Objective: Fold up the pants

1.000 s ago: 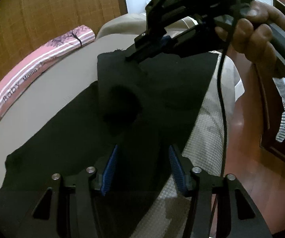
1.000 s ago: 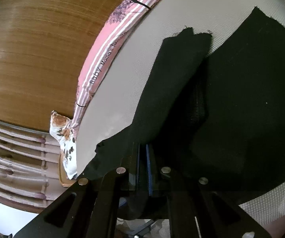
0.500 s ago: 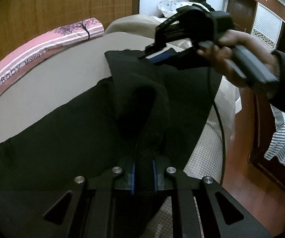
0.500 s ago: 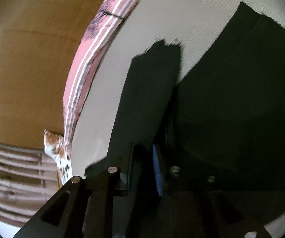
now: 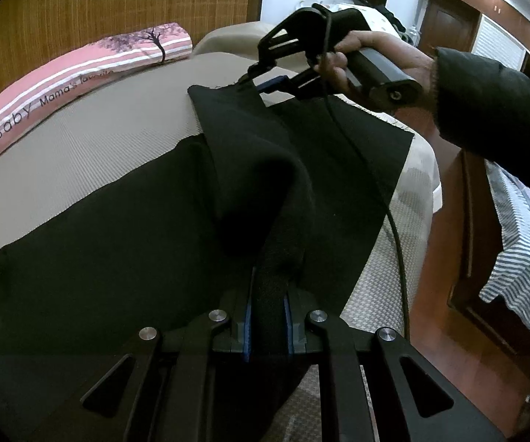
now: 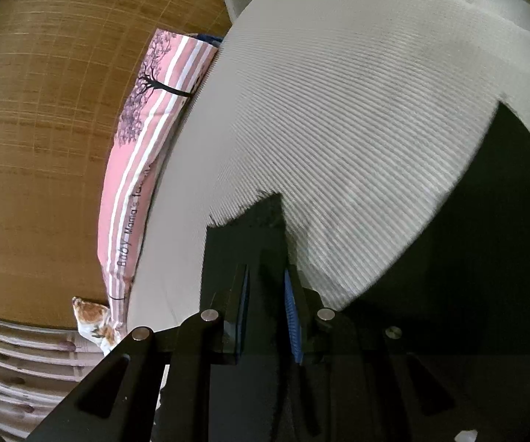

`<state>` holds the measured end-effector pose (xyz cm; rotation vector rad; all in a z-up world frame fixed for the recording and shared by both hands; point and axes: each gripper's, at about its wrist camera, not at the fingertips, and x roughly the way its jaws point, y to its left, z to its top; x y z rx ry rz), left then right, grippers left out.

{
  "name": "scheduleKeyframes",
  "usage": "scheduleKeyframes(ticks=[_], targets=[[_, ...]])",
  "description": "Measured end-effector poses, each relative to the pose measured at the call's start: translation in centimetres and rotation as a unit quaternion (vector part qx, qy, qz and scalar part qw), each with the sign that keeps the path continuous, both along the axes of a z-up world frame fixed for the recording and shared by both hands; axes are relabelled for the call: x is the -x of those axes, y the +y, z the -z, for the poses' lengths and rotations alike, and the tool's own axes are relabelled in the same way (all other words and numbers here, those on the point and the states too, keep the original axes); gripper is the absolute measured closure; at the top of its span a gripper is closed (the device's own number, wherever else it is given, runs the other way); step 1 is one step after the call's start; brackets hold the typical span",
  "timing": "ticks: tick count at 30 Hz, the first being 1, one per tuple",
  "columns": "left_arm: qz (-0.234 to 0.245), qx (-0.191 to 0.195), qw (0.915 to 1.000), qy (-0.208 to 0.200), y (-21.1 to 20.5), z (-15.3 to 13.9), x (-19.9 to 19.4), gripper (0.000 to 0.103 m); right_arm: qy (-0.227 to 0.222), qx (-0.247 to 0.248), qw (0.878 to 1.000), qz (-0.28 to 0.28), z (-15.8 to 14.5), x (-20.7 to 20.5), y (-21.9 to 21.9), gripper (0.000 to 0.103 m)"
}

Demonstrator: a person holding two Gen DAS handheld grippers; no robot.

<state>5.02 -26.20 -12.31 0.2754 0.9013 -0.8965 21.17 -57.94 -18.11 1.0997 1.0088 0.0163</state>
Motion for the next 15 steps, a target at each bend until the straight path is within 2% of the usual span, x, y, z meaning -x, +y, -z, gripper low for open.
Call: scheduleKeyframes(ticks=[7,8,9,12,15], targets=[[0.001,0.003,1.0000,0.002,0.1,0.0,-0.2,0.090,0.019,0.019,1.000,-0.008,0.0,-1.7,0.2,0.084],[0.001,0.005,1.0000,0.004,0.1,0.0,-0.3,0.090,0.016,0.025,0.999,-0.011,-0.2,-1.8,0.3,0.087],[0.000,0.006,1.0000,0.005,0.1,0.0,-0.3,0.090,0.011,0.031,0.999,-0.018,-0.8,-1.9,0.6,0.096],[-0.003,0.011,0.9999,0.010,0.3,-0.2,-0.4,0.090,0.002,0.039,0.999,-0.026,-2.8,-2.3,1.3,0.097],[-0.010,0.021,0.9997,0.012,0.6,-0.6,-0.6,0.090,-0.028,0.050,0.997,-0.042,-6.7,-3.3,2.7,0.097]])
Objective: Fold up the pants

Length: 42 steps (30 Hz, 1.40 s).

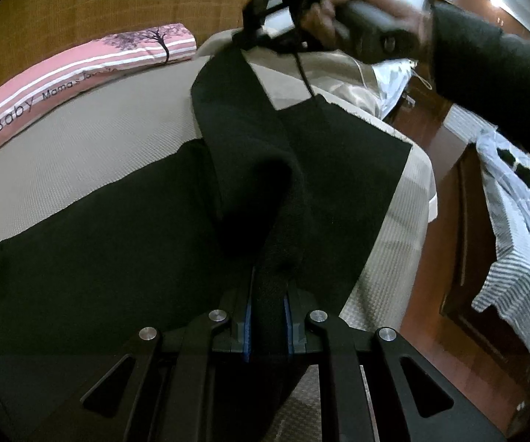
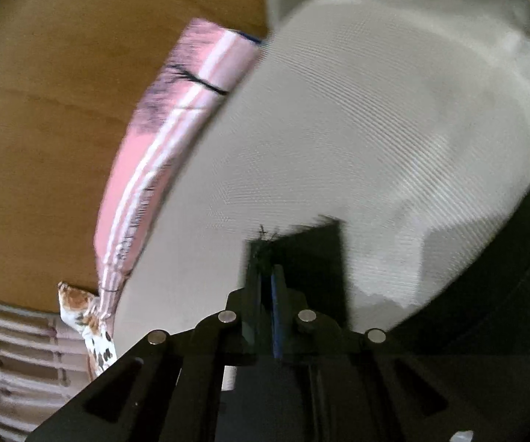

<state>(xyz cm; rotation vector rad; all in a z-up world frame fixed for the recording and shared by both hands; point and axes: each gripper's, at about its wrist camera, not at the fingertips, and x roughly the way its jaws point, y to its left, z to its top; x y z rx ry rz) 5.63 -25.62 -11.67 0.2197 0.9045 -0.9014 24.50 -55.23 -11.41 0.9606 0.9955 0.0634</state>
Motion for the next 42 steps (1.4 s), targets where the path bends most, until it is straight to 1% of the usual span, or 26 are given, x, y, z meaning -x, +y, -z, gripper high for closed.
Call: scheduleKeyframes(ticks=[4,6,10,12,16,18,20,23,25,26,30,31,33,34,36,37,39,42], targets=[[-0.018,0.018,0.9997,-0.004,0.8,-1.3,-0.4,0.090,-0.036,-0.003,0.999,-0.013,-4.5,-1.0,1.9,0.098],[-0.029,0.029,0.9991,-0.005,1.4,-1.9,-0.8,0.090,-0.063,-0.006,0.998,-0.025,-7.2,-1.4,3.2,0.098],[-0.053,0.046,0.9974,-0.016,2.6,-3.3,-1.2,0.090,-0.104,-0.015,0.994,-0.043,-11.0,-1.5,5.1,0.098],[-0.066,0.052,0.9961,-0.028,3.2,-4.1,-1.3,0.090,-0.122,-0.019,0.991,-0.054,-12.7,-1.6,5.7,0.098],[-0.080,0.062,0.9938,-0.046,3.8,-5.4,-1.3,0.090,-0.147,-0.013,0.988,-0.051,-15.4,-1.1,5.8,0.098],[-0.070,0.056,0.9945,-0.055,3.3,-5.7,-1.0,0.090,-0.156,0.002,0.987,-0.042,-16.5,-0.2,5.1,0.098],[-0.055,0.046,0.9955,-0.061,2.5,-5.6,-0.5,0.090,-0.150,0.012,0.988,-0.029,-16.6,0.7,4.1,0.098],[-0.034,0.027,0.9967,-0.069,1.2,-4.9,0.3,0.090,-0.133,0.030,0.991,0.001,-15.4,3.2,1.5,0.098],[-0.015,0.012,0.9969,-0.077,0.4,-4.2,1.0,0.090,-0.120,0.029,0.992,0.024,-14.1,5.3,-0.6,0.098],[-0.005,-0.002,0.9965,-0.083,-0.1,-3.7,1.4,0.090,-0.108,0.030,0.993,0.043,-13.1,6.7,-1.9,0.098],[0.014,-0.029,0.9952,-0.093,-1.1,-2.4,2.1,0.090,-0.062,0.037,0.993,0.095,-9.1,11.5,-6.3,0.098],[0.016,-0.033,0.9947,-0.096,-1.2,-2.2,2.2,0.090,-0.050,0.033,0.992,0.112,-7.6,13.1,-7.5,0.098],[0.026,-0.046,0.9935,-0.101,-1.6,-1.7,2.7,0.090,-0.034,0.028,0.990,0.132,-5.6,15.2,-8.7,0.098],[0.030,-0.051,0.9926,-0.106,-1.7,-1.4,3.0,0.090,-0.021,0.027,0.989,0.144,-4.2,16.8,-9.6,0.098],[0.042,-0.068,0.9896,-0.120,-2.1,-0.9,3.7,0.090,-0.002,0.027,0.987,0.157,-2.3,18.5,-10.3,0.098],[0.046,-0.072,0.9890,-0.121,-2.3,-0.7,3.8,0.090,0.015,0.027,0.986,0.167,-0.7,19.6,-10.7,0.098],[0.054,-0.084,0.9877,-0.120,-2.7,-0.1,4.2,0.089,0.035,0.018,0.982,0.183,1.5,21.1,-11.5,0.098],[0.064,-0.108,0.9827,-0.136,-3.4,0.7,4.7,0.089,0.055,0.032,0.979,0.192,3.5,22.6,-11.7,0.098]])
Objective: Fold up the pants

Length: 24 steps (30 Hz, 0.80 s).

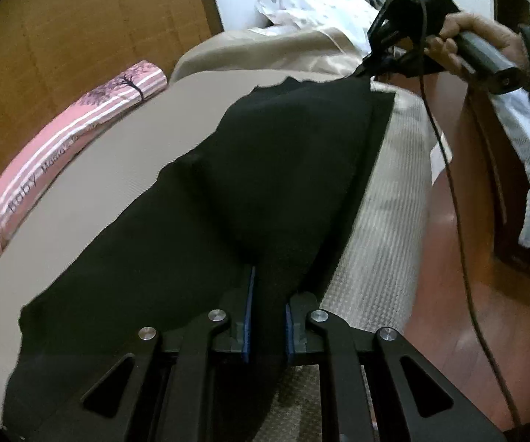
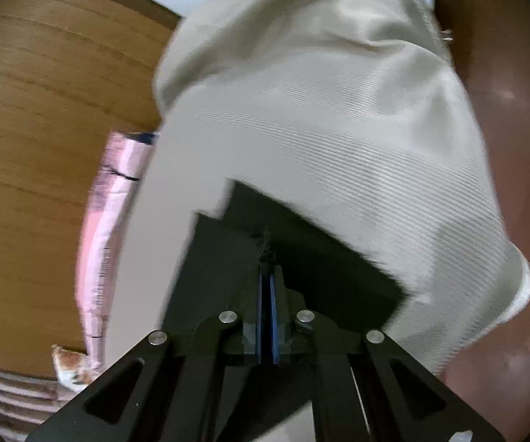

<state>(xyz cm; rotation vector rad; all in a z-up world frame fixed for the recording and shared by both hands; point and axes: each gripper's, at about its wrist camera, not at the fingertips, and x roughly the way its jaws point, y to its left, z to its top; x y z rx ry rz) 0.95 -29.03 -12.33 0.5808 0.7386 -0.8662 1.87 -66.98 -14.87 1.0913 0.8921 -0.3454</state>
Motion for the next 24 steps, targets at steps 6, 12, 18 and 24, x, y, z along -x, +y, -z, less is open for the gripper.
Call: scheduleKeyframes(ticks=[6,12,18,24], targets=[[0.005,-0.012,0.9999,0.004,-0.8,0.6,0.2,0.088,0.018,0.035,0.999,0.008,1.2,1.7,-0.2,0.099],[0.002,0.003,0.9997,0.024,-0.6,0.4,-0.5,0.088,0.024,0.041,0.999,0.025,2.4,3.3,-0.3,0.099],[-0.002,0.013,0.9989,0.046,-0.4,0.7,-1.2,0.088,0.036,0.052,0.998,0.022,2.7,2.9,0.0,0.101],[-0.006,0.033,0.9952,0.092,0.4,-0.2,-2.0,0.083,0.061,0.060,0.996,0.020,1.3,3.0,0.0,0.081]])
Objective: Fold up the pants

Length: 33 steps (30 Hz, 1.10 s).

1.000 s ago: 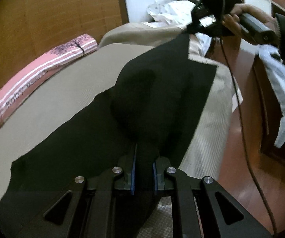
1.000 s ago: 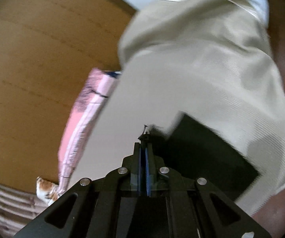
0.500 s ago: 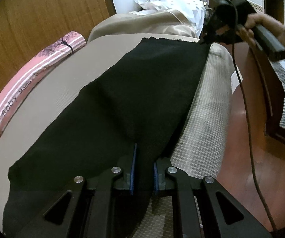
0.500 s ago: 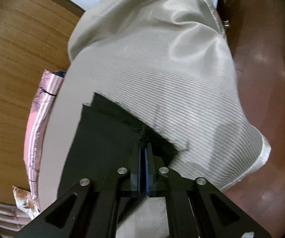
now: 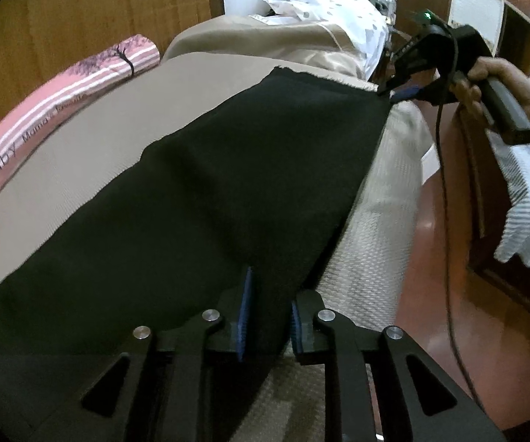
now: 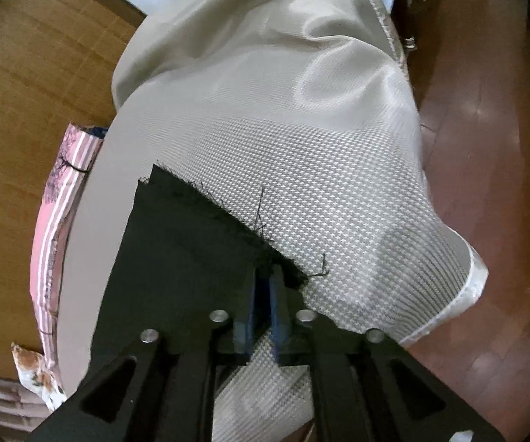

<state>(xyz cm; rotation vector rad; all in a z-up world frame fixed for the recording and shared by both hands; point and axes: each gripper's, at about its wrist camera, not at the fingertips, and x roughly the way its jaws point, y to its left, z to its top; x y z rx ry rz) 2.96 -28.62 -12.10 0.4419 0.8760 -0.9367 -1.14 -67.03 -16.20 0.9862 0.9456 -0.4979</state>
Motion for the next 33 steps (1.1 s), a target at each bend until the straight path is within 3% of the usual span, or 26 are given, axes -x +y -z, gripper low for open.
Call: scheduleKeyframes(ticks=[2,6,8,13,15,18,24,30,33], targets=[[0.002,0.006,1.0000,0.007,0.5,-0.6,0.0,0.082,0.003,0.019,1.000,-0.005,-1.1,0.1,0.3,0.075],[0.004,0.024,0.9997,0.003,2.0,-2.3,0.0,0.079,-0.008,0.034,0.999,-0.035,-3.7,-1.0,1.3,0.075],[-0.009,0.031,0.9995,-0.002,3.0,-2.9,-0.3,0.071,-0.018,0.046,0.997,-0.063,-5.2,-2.6,2.5,0.075],[-0.056,0.028,0.9980,-0.011,4.8,-3.2,-1.7,0.070,-0.038,0.018,0.992,-0.122,-5.9,-8.3,5.7,0.075],[-0.065,0.036,0.9972,0.004,5.7,-3.4,-2.5,0.070,-0.038,0.005,0.988,-0.149,-5.6,-10.5,7.2,0.075],[-0.080,0.044,0.9957,0.014,6.9,-3.6,-3.3,0.070,-0.033,-0.027,0.979,-0.199,-4.4,-14.1,10.8,0.075],[-0.089,0.019,0.9957,0.022,8.1,-1.8,-3.4,0.070,0.002,-0.066,0.959,-0.277,-1.8,-17.7,16.7,0.075],[-0.094,0.014,0.9950,0.033,9.0,-0.4,-3.8,0.070,0.048,-0.021,0.938,-0.343,-1.3,-19.7,20.3,0.075],[-0.101,0.020,0.9938,0.042,9.6,0.1,-4.0,0.070,0.063,0.004,0.920,-0.387,-1.3,-20.1,21.6,0.075]])
